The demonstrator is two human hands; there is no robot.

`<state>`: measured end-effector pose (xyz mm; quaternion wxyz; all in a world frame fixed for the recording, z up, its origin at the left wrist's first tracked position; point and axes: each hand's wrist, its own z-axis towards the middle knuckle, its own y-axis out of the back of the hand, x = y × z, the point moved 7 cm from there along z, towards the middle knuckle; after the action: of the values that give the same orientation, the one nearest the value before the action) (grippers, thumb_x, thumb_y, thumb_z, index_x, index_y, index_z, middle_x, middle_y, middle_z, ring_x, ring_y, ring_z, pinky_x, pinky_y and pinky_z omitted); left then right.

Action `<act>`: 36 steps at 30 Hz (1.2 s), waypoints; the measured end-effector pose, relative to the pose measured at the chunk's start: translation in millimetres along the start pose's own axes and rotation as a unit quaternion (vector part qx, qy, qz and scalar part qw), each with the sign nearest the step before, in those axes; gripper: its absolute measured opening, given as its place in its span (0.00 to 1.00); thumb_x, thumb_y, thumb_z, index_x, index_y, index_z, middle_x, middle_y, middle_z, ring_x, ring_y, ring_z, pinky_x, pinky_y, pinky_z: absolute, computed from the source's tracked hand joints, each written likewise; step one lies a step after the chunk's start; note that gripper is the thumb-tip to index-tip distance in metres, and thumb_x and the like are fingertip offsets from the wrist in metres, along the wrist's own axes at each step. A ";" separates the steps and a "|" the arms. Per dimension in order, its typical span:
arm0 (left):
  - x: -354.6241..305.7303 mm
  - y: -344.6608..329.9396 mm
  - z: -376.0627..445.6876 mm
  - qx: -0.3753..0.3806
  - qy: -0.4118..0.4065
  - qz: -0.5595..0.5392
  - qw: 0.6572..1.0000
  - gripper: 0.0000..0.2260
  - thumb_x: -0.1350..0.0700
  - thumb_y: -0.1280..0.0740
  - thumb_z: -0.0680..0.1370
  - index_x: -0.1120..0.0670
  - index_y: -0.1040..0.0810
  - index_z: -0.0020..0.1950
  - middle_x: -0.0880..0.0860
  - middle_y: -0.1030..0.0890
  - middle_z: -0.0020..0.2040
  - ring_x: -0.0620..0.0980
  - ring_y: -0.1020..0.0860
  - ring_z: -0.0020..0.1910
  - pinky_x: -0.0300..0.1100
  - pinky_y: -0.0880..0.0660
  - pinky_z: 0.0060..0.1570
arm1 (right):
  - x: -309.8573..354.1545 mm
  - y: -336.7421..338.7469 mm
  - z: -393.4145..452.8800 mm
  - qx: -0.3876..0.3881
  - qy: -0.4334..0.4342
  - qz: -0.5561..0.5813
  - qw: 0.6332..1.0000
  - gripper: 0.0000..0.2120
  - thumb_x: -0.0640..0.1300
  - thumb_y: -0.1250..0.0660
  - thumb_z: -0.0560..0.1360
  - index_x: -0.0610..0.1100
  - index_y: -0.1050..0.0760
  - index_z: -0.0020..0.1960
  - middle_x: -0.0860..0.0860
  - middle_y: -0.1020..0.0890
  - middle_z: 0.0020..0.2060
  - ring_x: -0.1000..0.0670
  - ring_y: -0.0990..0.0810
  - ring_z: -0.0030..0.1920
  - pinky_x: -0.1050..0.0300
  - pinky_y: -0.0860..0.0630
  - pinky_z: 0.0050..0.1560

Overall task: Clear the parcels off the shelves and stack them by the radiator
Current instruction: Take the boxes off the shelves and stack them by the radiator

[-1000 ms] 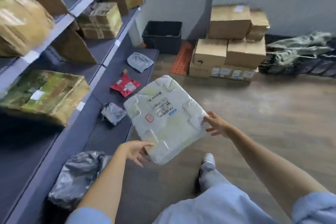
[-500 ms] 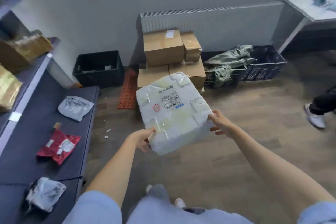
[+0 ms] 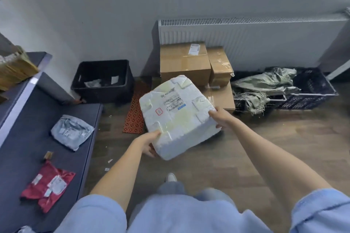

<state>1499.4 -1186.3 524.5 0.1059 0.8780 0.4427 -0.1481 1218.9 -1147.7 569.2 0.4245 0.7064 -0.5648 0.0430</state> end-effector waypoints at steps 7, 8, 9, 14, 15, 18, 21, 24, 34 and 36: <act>-53.1 37.8 69.7 0.008 0.045 -0.083 0.995 0.26 0.45 0.38 0.78 0.54 0.40 0.72 0.61 0.34 0.71 0.65 0.33 0.68 0.65 0.33 0.62 | 79.6 -7.3 122.3 0.063 0.040 -0.076 0.994 0.23 0.51 0.46 0.79 0.45 0.40 0.71 0.44 0.30 0.66 0.43 0.25 0.54 0.45 0.23 0.54; -54.2 39.9 85.0 0.009 0.054 -0.109 0.993 0.27 0.45 0.37 0.78 0.54 0.40 0.72 0.61 0.33 0.71 0.65 0.33 0.68 0.65 0.33 0.62 | 90.0 -12.8 143.2 0.070 0.050 -0.085 0.993 0.23 0.51 0.45 0.79 0.46 0.41 0.72 0.44 0.30 0.66 0.44 0.25 0.53 0.47 0.23 0.52; -53.9 39.9 94.2 0.009 0.057 -0.132 0.990 0.27 0.46 0.37 0.77 0.54 0.40 0.72 0.61 0.33 0.70 0.65 0.33 0.68 0.65 0.33 0.62 | 97.3 -16.9 156.9 0.073 0.061 -0.083 0.992 0.23 0.51 0.44 0.79 0.47 0.41 0.72 0.45 0.30 0.67 0.44 0.25 0.55 0.47 0.24 0.53; -65.2 29.1 184.0 -0.065 0.094 -0.283 0.952 0.29 0.47 0.35 0.77 0.57 0.40 0.73 0.61 0.33 0.71 0.64 0.33 0.68 0.62 0.30 0.60 | 110.3 -62.9 283.3 0.143 0.057 -0.111 0.982 0.23 0.46 0.44 0.79 0.47 0.42 0.73 0.44 0.33 0.70 0.42 0.29 0.65 0.48 0.29 0.61; -68.5 19.9 202.5 -0.082 0.103 -0.317 0.939 0.29 0.47 0.35 0.77 0.57 0.40 0.72 0.60 0.33 0.71 0.63 0.33 0.68 0.61 0.30 0.60 | 107.5 -68.4 309.6 0.151 0.056 -0.111 0.981 0.23 0.45 0.44 0.79 0.47 0.42 0.74 0.44 0.33 0.70 0.42 0.30 0.66 0.49 0.30 0.61; -88.1 -17.1 259.8 -0.104 0.125 -0.400 0.902 0.24 0.48 0.38 0.78 0.57 0.38 0.70 0.58 0.32 0.70 0.60 0.31 0.67 0.60 0.30 0.61 | 101.0 -69.9 391.0 0.146 0.067 -0.086 0.983 0.23 0.41 0.44 0.78 0.46 0.39 0.73 0.46 0.34 0.71 0.44 0.33 0.69 0.48 0.33 0.66; -112.3 -56.8 306.0 -0.106 0.147 -0.458 0.870 0.21 0.52 0.40 0.80 0.57 0.38 0.70 0.57 0.31 0.69 0.58 0.29 0.64 0.59 0.30 0.59 | 91.6 -66.5 456.6 0.151 0.051 -0.081 0.984 0.22 0.40 0.44 0.77 0.47 0.37 0.71 0.46 0.32 0.69 0.48 0.31 0.61 0.53 0.30 0.55; -136.8 -79.2 341.7 -0.152 0.147 -0.475 0.854 0.21 0.54 0.41 0.80 0.55 0.41 0.72 0.56 0.33 0.70 0.58 0.30 0.64 0.57 0.30 0.58 | 78.8 -61.4 510.3 0.188 0.042 -0.134 0.972 0.21 0.41 0.43 0.77 0.45 0.35 0.70 0.46 0.28 0.65 0.50 0.30 0.55 0.61 0.32 0.43; -190.6 -105.2 378.7 -0.040 0.128 -0.428 0.894 0.21 0.54 0.41 0.80 0.51 0.39 0.73 0.53 0.30 0.68 0.53 0.28 0.62 0.55 0.29 0.58 | 79.1 -43.7 528.0 0.119 0.094 -0.294 0.944 0.27 0.40 0.42 0.77 0.43 0.43 0.75 0.42 0.36 0.72 0.40 0.33 0.68 0.48 0.32 0.63; -191.1 -97.9 367.0 -0.025 0.117 -0.416 0.902 0.20 0.53 0.41 0.80 0.51 0.36 0.72 0.53 0.30 0.68 0.53 0.29 0.63 0.53 0.28 0.56 | 88.4 -64.2 500.6 0.126 0.121 -0.304 0.936 0.27 0.39 0.42 0.76 0.42 0.42 0.74 0.40 0.36 0.71 0.40 0.33 0.68 0.48 0.34 0.65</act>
<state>1251.3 -1387.9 244.1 0.0036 0.6223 0.7802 -0.0635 1094.5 -1539.4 263.2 0.3898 0.8817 -0.2572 0.0676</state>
